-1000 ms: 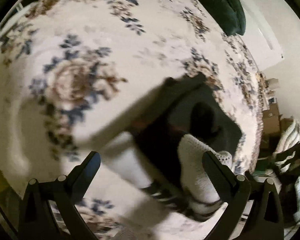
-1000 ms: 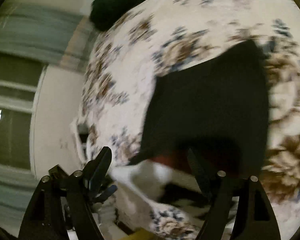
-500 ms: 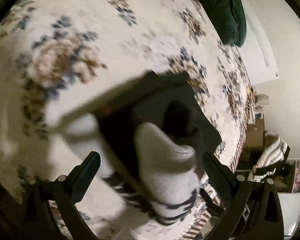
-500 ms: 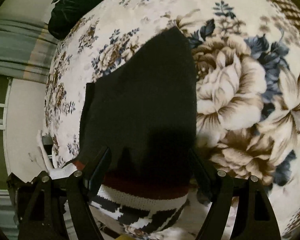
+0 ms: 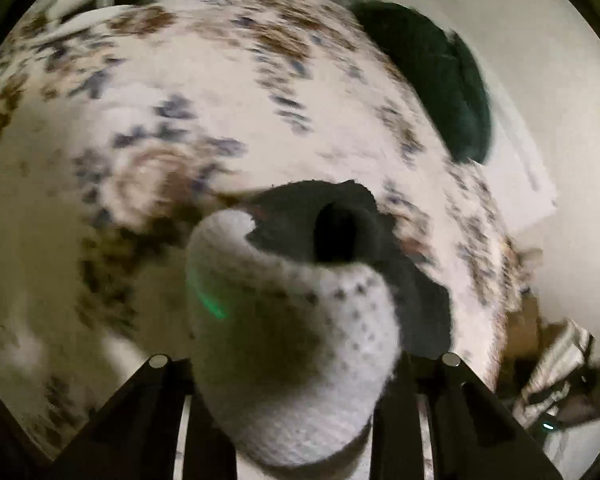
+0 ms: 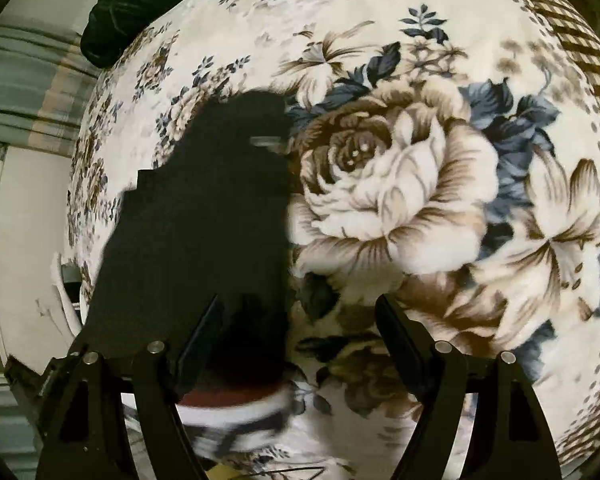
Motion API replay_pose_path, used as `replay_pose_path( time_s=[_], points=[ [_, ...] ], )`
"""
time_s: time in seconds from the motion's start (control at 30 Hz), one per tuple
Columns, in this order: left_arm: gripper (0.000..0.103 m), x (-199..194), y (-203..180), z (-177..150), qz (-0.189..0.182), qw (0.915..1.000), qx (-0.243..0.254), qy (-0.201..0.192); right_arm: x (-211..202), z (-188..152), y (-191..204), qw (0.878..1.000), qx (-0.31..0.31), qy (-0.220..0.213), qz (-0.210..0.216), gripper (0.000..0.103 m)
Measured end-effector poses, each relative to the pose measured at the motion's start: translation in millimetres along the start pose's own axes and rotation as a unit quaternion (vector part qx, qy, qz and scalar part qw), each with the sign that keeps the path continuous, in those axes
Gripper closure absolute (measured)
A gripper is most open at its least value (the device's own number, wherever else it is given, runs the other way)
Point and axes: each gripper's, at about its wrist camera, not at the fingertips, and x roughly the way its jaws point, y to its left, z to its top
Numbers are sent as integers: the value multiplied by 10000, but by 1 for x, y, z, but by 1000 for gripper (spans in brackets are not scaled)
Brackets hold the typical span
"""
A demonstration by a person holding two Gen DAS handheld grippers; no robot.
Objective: Fold small clothes
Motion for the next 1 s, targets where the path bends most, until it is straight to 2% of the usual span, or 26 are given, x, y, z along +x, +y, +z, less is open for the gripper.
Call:
replay_pose_path(
  time_s=[0.07, 0.13, 0.27, 0.37, 0.43, 0.47, 0.53, 0.63, 0.77, 0.87, 1.0],
  points=[
    [79, 34, 29, -7, 152, 9988, -203, 409, 0, 3, 2, 9999, -122, 31, -7, 23],
    [73, 51, 47, -11, 61, 9976, -370, 576, 5, 5, 5, 9997, -222, 99, -76, 23],
    [68, 46, 62, 0, -531, 9936, -655, 748, 15, 11, 18, 9992, -301, 251, 98, 23],
    [51, 26, 70, 1, -655, 9902, -902, 836, 21, 16, 33, 9979, -567, 272, 163, 23],
    [26, 8, 69, -4, -567, 9915, -979, 641, 27, 22, 41, 9968, -685, 316, 265, 22],
    [20, -2, 71, -6, -559, 9917, -1024, 548, 32, 27, 44, 9961, -712, 360, 380, 18],
    [18, -22, 72, -15, -592, 9912, -1132, 338, 42, 36, 47, 9948, -696, 405, 630, 6],
    [18, -23, 65, -36, -812, 9890, -1174, 385, 68, 56, 46, 9909, -617, 628, 1021, 4],
    [18, 15, 45, -60, -927, 9889, -949, 674, 111, 83, 36, 9849, -434, 848, 1445, 4],
    [6, 47, 41, -65, -1106, 9871, -984, 604, 142, 95, 29, 9775, -252, 1129, 1767, 1],
    [6, 80, 58, -56, -1426, 9777, -1462, 493, 163, 97, 32, 9640, -224, 1367, 2268, 0]
  ],
)
